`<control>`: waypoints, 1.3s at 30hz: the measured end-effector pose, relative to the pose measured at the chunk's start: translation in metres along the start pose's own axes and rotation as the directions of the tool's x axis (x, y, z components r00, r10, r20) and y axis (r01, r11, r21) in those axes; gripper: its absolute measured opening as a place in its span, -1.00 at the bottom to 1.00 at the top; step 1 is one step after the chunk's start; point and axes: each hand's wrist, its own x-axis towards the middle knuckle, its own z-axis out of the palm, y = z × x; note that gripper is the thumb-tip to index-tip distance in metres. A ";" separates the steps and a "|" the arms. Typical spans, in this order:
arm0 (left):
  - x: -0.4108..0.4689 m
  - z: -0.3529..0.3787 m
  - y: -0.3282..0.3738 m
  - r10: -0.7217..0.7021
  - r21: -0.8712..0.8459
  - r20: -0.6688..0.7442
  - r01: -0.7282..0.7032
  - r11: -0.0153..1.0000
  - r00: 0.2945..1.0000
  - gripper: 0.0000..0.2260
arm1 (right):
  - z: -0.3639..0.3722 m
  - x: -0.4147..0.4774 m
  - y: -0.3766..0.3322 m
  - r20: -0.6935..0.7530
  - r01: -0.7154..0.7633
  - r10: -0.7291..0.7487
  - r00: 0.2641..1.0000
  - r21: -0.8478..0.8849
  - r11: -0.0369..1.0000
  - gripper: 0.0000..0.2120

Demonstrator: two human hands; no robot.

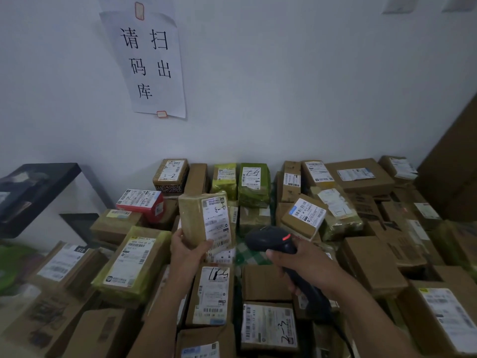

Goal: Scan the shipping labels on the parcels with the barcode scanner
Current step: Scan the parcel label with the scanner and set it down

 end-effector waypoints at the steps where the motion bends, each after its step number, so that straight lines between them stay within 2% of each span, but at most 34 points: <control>1: 0.003 0.005 0.000 -0.008 0.052 0.004 0.008 0.999 1.000 -0.20 | -0.004 0.003 0.001 -0.031 0.003 -0.002 1.000 0.026 1.000 -0.74; 4: 0.008 0.025 0.001 -0.023 0.197 0.086 0.005 0.980 0.996 -0.13 | -0.019 0.013 0.006 -0.167 -0.005 0.030 0.985 0.151 0.989 -0.76; 7: 0.012 0.053 -0.003 0.031 0.367 0.175 -0.095 0.925 0.984 -0.04 | -0.037 0.026 0.014 -0.316 0.013 0.067 0.946 0.245 0.969 -0.73; 10: 0.022 0.078 -0.009 0.140 0.610 0.208 -0.240 0.755 0.968 -0.05 | -0.054 0.040 0.022 -0.409 0.026 0.100 0.907 0.291 0.956 -0.63; 13: 0.031 0.098 -0.017 0.196 0.730 0.276 -0.337 0.595 0.941 -0.12 | -0.063 0.051 0.031 -0.433 0.030 0.108 0.895 0.298 0.954 -0.59; 15: 0.037 0.108 -0.023 0.218 0.815 0.305 -0.373 0.444 0.927 -0.16 | -0.066 0.057 0.037 -0.433 0.048 0.093 0.897 0.304 0.952 -0.61; 17: 0.040 0.117 -0.030 0.226 0.860 0.344 -0.403 0.313 0.911 -0.17 | -0.067 0.063 0.043 -0.431 0.053 0.083 0.899 0.296 0.954 -0.64; 21: 0.043 0.131 -0.047 0.279 0.885 0.394 -0.443 0.143 0.876 -0.18 | -0.070 0.073 0.054 -0.420 0.052 0.072 0.905 0.277 0.960 -0.68; 23: 0.045 0.137 -0.049 0.294 0.883 0.397 -0.449 0.136 0.869 -0.26 | -0.070 0.078 0.057 -0.414 0.043 0.071 0.908 0.260 0.965 -0.67; 25: 0.048 0.142 -0.048 0.264 0.881 0.391 -0.442 0.170 0.881 -0.37 | -0.071 0.082 0.060 -0.406 0.026 0.079 0.911 0.247 0.969 -0.68; 29: 0.059 0.146 -0.048 0.060 0.897 0.302 -0.305 0.319 0.951 -0.37 | -0.070 0.089 0.066 -0.395 0.031 0.077 0.915 0.259 0.965 -0.73; 31: 0.063 0.145 -0.050 -0.041 0.901 0.280 -0.248 0.357 0.959 -0.35 | -0.068 0.090 0.068 -0.394 0.030 0.075 0.916 0.254 0.967 -0.77; 35: 0.066 0.141 -0.045 -0.118 0.920 0.241 -0.188 0.344 0.963 -0.36 | -0.068 0.093 0.070 -0.380 0.041 0.063 0.923 0.259 0.965 -0.78; 39: 0.064 0.141 -0.042 -0.094 0.947 0.191 -0.158 0.281 0.977 -0.35 | -0.068 0.096 0.069 -0.379 0.047 0.058 0.924 0.262 0.964 -0.78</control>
